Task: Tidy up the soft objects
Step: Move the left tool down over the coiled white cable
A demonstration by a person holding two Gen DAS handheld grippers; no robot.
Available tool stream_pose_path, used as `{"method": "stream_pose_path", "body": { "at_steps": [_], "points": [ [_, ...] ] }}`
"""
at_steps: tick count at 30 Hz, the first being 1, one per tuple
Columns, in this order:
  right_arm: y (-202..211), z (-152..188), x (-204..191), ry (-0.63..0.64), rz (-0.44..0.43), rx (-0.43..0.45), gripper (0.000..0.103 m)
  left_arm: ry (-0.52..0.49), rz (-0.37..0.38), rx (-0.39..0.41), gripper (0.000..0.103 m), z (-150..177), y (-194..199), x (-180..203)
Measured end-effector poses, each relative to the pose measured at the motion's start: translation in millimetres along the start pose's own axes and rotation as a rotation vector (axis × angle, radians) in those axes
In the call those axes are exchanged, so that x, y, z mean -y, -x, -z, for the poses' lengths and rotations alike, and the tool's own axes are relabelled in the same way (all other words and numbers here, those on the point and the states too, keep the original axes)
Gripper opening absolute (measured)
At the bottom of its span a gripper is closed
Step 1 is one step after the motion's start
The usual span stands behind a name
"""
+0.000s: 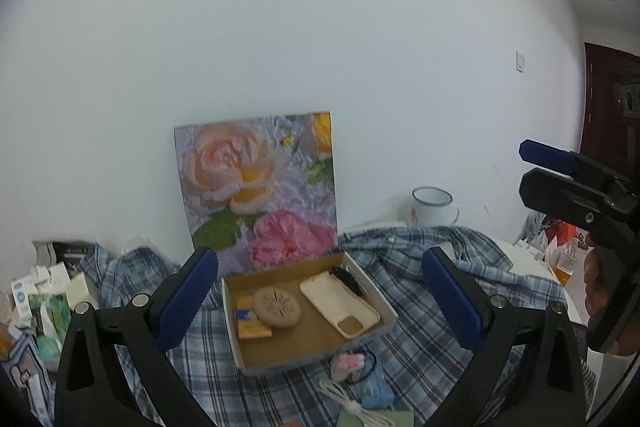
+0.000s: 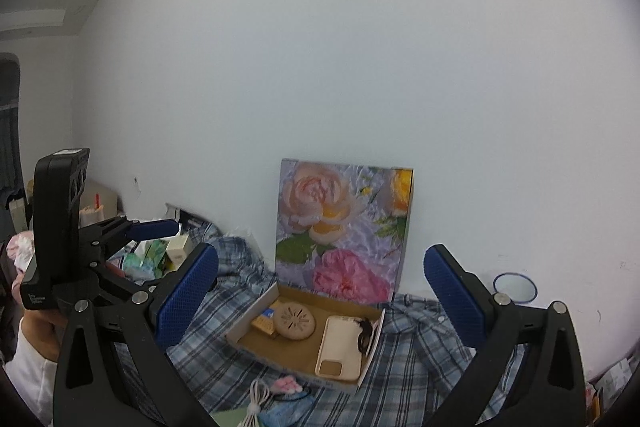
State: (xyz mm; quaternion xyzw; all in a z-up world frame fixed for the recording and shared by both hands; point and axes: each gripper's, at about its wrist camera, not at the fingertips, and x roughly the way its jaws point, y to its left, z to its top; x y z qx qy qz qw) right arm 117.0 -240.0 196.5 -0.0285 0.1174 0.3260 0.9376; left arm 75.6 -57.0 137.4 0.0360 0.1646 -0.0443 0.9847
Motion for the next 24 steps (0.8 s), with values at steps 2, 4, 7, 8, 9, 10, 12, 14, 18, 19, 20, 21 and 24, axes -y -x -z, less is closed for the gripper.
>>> {"method": "stream_pose_path", "body": {
  "at_steps": [2, 4, 7, 8, 9, 10, 12, 14, 18, 19, 20, 21, 24],
  "points": [
    [-1, 11, -2, 0.001, -0.01, -0.016, 0.103, -0.003, 0.012, -0.019, 0.103, 12, -1, 2],
    [-3, 23, -4, 0.004, -0.015, -0.035, 0.103, -0.007, 0.013, -0.036, 0.103, 24, -4, 3],
    [-7, 41, -7, 0.006, -0.022, -0.073, 0.103, -0.017, 0.011, -0.069, 0.103, 39, -9, 4],
    [-8, 47, -8, 0.007, -0.025, -0.083, 0.103, -0.021, 0.01, -0.074, 0.103, 43, -10, 4],
    [-9, 52, -9, 0.01, -0.029, -0.089, 0.103, -0.024, 0.009, -0.08, 0.103, 46, -11, 4],
    [-9, 57, -10, 0.012, -0.033, -0.096, 0.103, -0.026, 0.007, -0.088, 0.103, 51, -13, 4],
    [-11, 68, -11, 0.008, -0.034, -0.111, 0.103, -0.025, 0.009, -0.098, 0.103, 57, -16, 3],
    [-14, 78, -11, 0.002, -0.038, -0.131, 0.103, -0.021, 0.014, -0.107, 0.103, 63, -19, 1],
    [-20, 95, -14, 0.011, -0.042, -0.177, 0.103, -0.026, 0.027, -0.127, 0.103, 75, -26, -2],
    [-21, 98, -15, 0.014, -0.043, -0.183, 0.103, -0.028, 0.03, -0.135, 0.103, 78, -29, -2],
    [-21, 103, -16, 0.016, -0.046, -0.189, 0.103, -0.029, 0.031, -0.142, 0.103, 80, -31, -3],
    [-22, 107, -16, 0.017, -0.048, -0.193, 0.103, -0.031, 0.032, -0.153, 0.103, 84, -34, -3],
    [-26, 119, -15, 0.011, -0.056, -0.208, 0.103, -0.045, 0.036, -0.19, 0.103, 94, -44, -2]
  ]
}}
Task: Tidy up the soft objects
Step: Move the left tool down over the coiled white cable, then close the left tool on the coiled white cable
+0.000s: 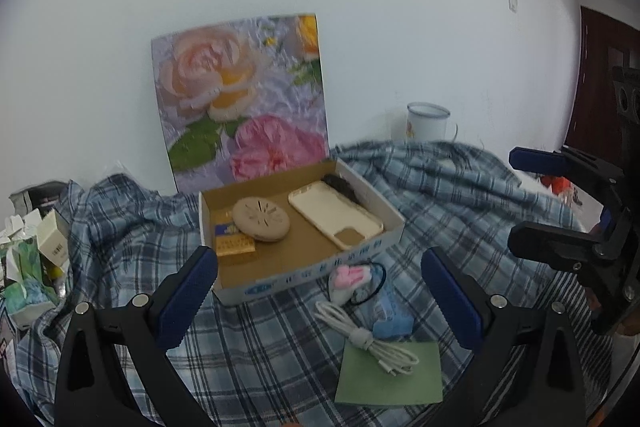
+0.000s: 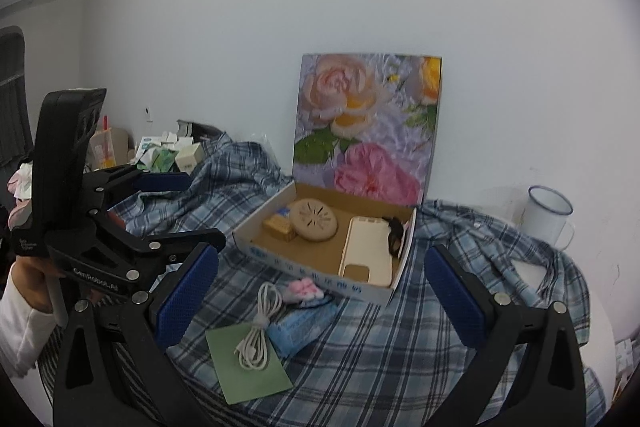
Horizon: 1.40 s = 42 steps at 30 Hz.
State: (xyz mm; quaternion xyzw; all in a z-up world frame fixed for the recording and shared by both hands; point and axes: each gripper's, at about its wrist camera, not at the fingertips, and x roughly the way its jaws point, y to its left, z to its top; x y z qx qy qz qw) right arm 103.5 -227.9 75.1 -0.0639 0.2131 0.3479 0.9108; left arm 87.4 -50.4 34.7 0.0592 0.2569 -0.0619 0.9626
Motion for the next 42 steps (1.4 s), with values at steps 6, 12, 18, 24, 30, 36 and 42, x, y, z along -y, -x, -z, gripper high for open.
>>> {"method": "stream_pose_path", "body": {
  "at_steps": [6, 12, 18, 24, 30, 36, 42],
  "points": [
    [-15, 19, 13, -0.056, -0.049, -0.039, 0.103, -0.004, 0.052, -0.084, 0.103, 14, -22, 0],
    [-21, 24, 24, -0.092, -0.064, -0.037, 0.103, 0.017, 0.147, -0.191, 0.103, 27, -47, -3],
    [-46, 44, 30, -0.141, -0.078, -0.123, 0.103, 0.013, 0.167, -0.296, 0.073, 45, -75, 0],
    [-60, 58, 26, -0.109, -0.057, -0.198, 0.103, 0.05, 0.215, -0.349, 0.046, 59, -92, 0],
    [-68, 66, 32, -0.139, -0.047, -0.235, 0.103, 0.026, 0.258, -0.37, 0.044, 65, -92, 8],
    [-74, 69, 30, -0.133, -0.042, -0.259, 0.103, 0.066, 0.291, -0.37, 0.023, 66, -94, 1],
    [-79, 72, 25, -0.114, -0.044, -0.276, 0.103, 0.063, 0.317, -0.325, 0.022, 64, -83, 2]
  ]
}}
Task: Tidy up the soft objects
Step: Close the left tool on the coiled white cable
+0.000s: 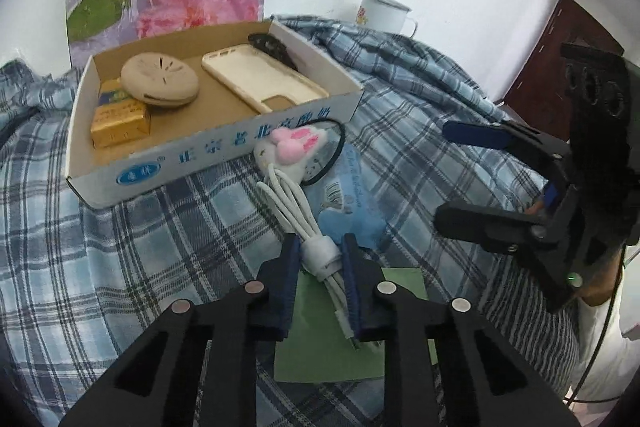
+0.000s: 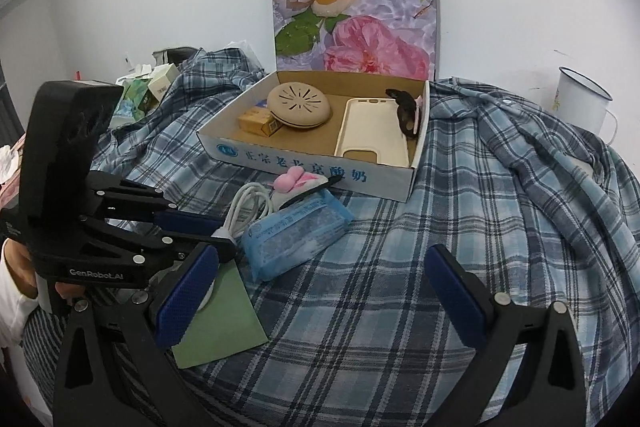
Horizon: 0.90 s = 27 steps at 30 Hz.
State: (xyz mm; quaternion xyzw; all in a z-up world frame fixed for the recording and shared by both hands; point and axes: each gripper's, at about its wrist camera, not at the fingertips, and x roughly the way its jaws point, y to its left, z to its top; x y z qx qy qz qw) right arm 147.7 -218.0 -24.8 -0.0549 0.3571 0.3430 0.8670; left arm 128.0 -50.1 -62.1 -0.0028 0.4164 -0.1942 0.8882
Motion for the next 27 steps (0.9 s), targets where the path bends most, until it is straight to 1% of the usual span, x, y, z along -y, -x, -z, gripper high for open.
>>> {"method": "stream_pose_path", "body": {
  "at_steps": [7, 11, 15, 19, 23, 27],
  "points": [
    [-1, -3, 1, -0.006, -0.038, 0.015, 0.103, 0.041, 0.002, 0.036, 0.022, 1, 12, -8],
    [-5, -12, -4, 0.015, -0.05, -0.01, 0.103, 0.045, -0.004, 0.05, 0.022, 2, 16, -10],
    [-17, -25, -19, 0.117, -0.03, -0.081, 0.103, 0.049, -0.005, 0.059, 0.022, 2, 20, -10],
    [-38, -32, -26, 0.204, -0.065, -0.147, 0.103, 0.059, -0.009, 0.068, 0.022, 3, 23, -12],
    [-59, -31, -31, 0.311, -0.069, -0.192, 0.103, 0.066, -0.013, 0.072, 0.022, 3, 24, -14],
    [-72, -30, -30, 0.323, -0.107, -0.209, 0.103, 0.071, -0.013, 0.072, 0.022, 2, 25, -15]
  ]
}}
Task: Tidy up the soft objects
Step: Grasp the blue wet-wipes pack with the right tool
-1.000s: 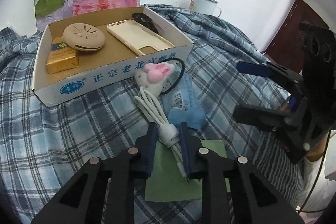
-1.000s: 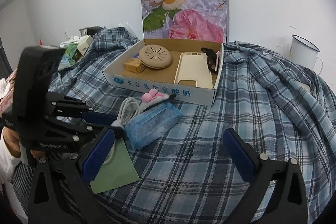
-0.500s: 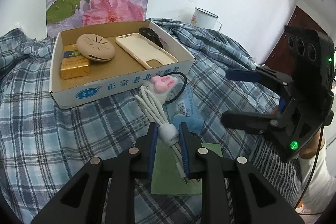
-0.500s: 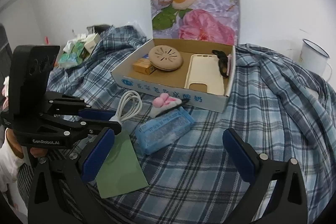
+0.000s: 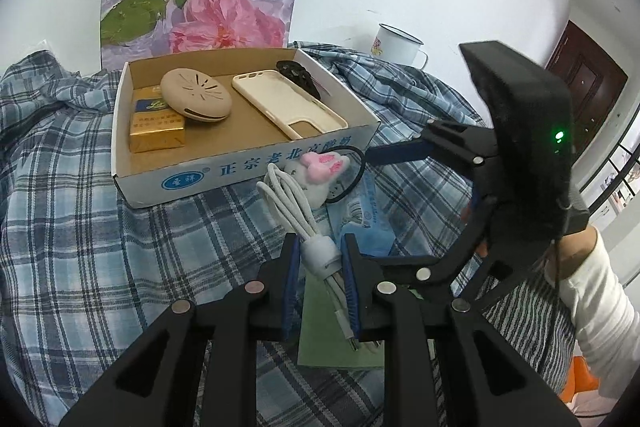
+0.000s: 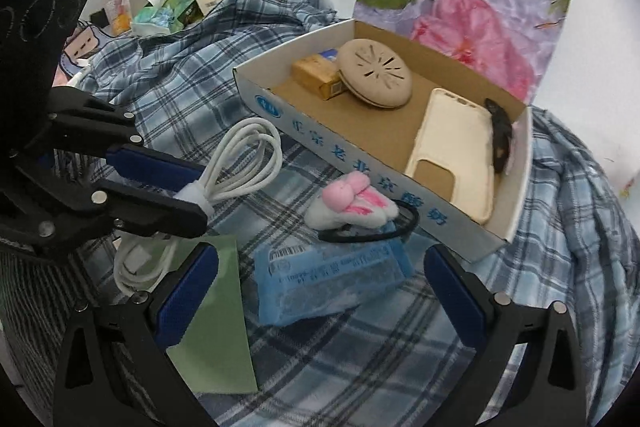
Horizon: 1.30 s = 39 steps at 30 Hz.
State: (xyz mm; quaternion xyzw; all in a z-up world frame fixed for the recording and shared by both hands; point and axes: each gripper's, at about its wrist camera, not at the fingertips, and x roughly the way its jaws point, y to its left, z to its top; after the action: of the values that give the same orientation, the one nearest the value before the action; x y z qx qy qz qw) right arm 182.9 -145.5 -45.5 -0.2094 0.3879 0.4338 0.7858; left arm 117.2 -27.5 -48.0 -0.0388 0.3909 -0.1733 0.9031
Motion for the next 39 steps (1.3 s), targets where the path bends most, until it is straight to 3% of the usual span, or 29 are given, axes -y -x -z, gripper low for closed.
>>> {"method": "stream_pose_path", "body": {
  "at_steps": [6, 9, 14, 33, 39],
  "points": [
    [-10, 6, 2, -0.006, -0.005, -0.014, 0.097, 0.001, -0.003, -0.002, 0.022, 1, 0, 0],
    [-10, 8, 6, -0.02, -0.005, -0.007, 0.083, 0.001, -0.003, -0.003, 0.022, 1, 0, 0],
    [-6, 11, 9, -0.025, -0.014, 0.009, 0.075, 0.003, -0.005, -0.006, 0.022, 1, -1, -2],
    [28, 18, 13, -0.073, -0.003, 0.11, 0.075, -0.032, -0.067, 0.048, 0.022, 1, 12, 5],
    [47, 17, 20, -0.101, -0.004, 0.19, 0.075, -0.039, -0.084, 0.073, 0.022, 0, 18, 7]
  ]
}}
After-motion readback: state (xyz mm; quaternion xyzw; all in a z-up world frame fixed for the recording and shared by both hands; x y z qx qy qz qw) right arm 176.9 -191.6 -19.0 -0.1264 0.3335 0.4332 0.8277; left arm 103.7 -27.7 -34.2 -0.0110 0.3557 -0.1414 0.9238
